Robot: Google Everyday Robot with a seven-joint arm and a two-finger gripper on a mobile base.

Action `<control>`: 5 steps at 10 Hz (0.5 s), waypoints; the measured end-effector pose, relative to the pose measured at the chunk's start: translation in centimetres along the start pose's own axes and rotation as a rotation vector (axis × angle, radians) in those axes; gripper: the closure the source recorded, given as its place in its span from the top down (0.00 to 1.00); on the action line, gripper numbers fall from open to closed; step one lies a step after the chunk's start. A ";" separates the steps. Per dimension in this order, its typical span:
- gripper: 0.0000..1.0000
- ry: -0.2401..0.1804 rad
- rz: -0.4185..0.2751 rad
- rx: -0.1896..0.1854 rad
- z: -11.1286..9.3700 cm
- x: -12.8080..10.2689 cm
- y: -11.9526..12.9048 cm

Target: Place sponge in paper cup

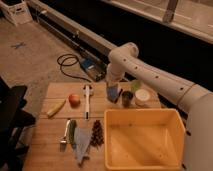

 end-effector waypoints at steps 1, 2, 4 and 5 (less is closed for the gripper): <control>0.00 0.023 0.030 0.019 -1.2 1.8 -0.4; 0.00 0.049 0.069 0.040 -2.4 4.2 -0.6; 0.00 0.090 0.140 0.072 -4.4 8.2 -0.8; 0.00 0.114 0.187 0.086 -5.3 10.6 -0.6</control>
